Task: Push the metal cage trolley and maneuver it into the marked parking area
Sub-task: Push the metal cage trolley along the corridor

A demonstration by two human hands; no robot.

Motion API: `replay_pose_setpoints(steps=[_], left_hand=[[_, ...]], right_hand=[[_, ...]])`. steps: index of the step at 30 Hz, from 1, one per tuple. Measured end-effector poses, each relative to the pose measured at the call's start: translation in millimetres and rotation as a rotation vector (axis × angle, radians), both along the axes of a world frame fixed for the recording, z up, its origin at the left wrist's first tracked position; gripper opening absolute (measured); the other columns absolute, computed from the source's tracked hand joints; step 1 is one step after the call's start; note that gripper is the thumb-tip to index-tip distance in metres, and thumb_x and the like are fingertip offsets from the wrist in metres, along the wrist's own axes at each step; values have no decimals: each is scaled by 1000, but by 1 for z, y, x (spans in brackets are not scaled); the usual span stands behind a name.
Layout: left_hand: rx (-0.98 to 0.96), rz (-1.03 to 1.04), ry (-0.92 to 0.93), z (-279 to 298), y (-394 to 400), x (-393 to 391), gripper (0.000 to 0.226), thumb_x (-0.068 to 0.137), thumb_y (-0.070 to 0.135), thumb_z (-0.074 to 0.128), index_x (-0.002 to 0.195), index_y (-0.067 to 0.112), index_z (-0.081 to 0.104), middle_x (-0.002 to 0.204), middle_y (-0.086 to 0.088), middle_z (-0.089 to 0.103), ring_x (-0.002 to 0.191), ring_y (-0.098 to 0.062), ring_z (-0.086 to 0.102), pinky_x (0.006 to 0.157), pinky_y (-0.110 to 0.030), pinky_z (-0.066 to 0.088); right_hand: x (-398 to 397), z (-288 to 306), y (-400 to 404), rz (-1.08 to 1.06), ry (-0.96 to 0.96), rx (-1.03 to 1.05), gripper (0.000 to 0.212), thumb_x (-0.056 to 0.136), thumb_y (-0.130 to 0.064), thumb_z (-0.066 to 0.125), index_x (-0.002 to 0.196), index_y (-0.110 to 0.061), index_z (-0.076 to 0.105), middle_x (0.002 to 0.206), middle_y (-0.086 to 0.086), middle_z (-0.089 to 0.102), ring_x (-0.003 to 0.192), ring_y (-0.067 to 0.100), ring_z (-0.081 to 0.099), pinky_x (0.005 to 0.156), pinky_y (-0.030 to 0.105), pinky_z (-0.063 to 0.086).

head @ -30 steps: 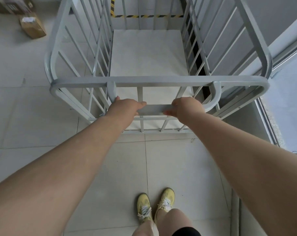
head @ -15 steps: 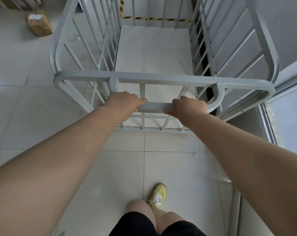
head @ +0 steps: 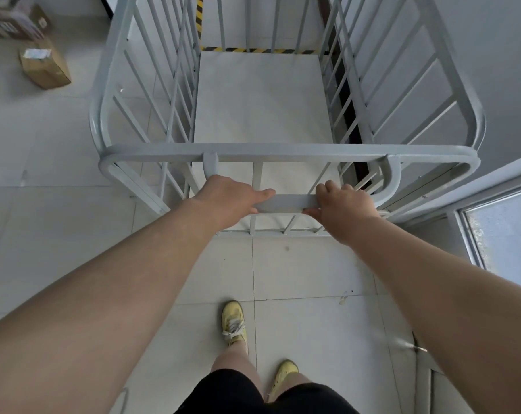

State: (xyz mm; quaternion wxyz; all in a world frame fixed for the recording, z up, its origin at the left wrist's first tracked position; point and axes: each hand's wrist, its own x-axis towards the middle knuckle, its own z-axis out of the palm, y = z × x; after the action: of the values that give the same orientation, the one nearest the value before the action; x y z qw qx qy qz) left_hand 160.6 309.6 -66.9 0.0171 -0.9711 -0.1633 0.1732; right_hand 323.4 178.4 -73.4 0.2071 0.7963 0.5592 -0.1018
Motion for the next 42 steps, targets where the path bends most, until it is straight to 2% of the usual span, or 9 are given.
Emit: replay_pose_setpoints(steps=[3,8,13,20,24,28,36,39,42], left_hand=[[-10,6,0,0,34,9,48,102,32,33,148,35,18,106,-1,64,97,-24,62,50,-24,24],[-35,87,-47,-3,86,25,48,102,26,34,147,38,21,112,-3,61,103,-27,59,67,-28,31],[2,105,-33,1,137,51,46,102,22,35,145,34,25,113,-5,58,102,-28,56,65,-30,30],[-46,214,27,7,209,97,53,98,13,37,145,38,29,110,-1,60,102,-25,59,67,-27,31],[-16,232,95,17,244,126,65,95,5,32,148,38,18,119,-3,57,109,-26,56,70,-28,31],[-43,288,102,19,283,153,63,95,6,31,147,39,21,122,-6,56,111,-27,56,73,-28,30],[13,239,122,13,365,208,70,90,-6,32,148,33,19,115,-8,56,103,-30,57,72,-34,31],[0,235,130,11,398,226,69,91,-6,34,147,31,19,116,-8,55,104,-32,56,83,-40,42],[9,215,134,10,432,242,74,88,-8,39,148,29,17,117,-8,54,105,-32,55,93,-44,43]], right_hand=[[8,1,34,-12,-3,-1,54,97,-55,26,123,-11,42,120,5,50,109,26,53,74,34,39],[22,0,91,-40,14,4,55,97,-55,25,125,-11,40,124,7,48,112,26,51,75,34,36],[44,3,147,-59,38,4,55,98,-55,25,127,-11,40,126,8,46,116,27,49,83,36,40],[88,1,223,-61,65,1,56,97,-56,26,128,-11,39,126,9,46,116,28,48,76,34,35],[116,2,264,-61,88,3,56,97,-56,26,128,-11,40,125,8,46,115,28,48,75,33,35],[143,2,306,-55,86,5,57,97,-56,26,128,-11,40,124,8,46,114,28,48,74,34,34],[196,0,388,-56,88,11,57,97,-56,28,128,-10,40,123,9,46,114,29,48,74,34,34],[214,0,420,-63,69,19,57,96,-56,28,127,-10,41,124,9,47,114,29,48,73,35,34],[232,-1,454,-57,51,32,57,96,-57,27,125,-10,41,123,9,48,112,29,49,73,34,34]])
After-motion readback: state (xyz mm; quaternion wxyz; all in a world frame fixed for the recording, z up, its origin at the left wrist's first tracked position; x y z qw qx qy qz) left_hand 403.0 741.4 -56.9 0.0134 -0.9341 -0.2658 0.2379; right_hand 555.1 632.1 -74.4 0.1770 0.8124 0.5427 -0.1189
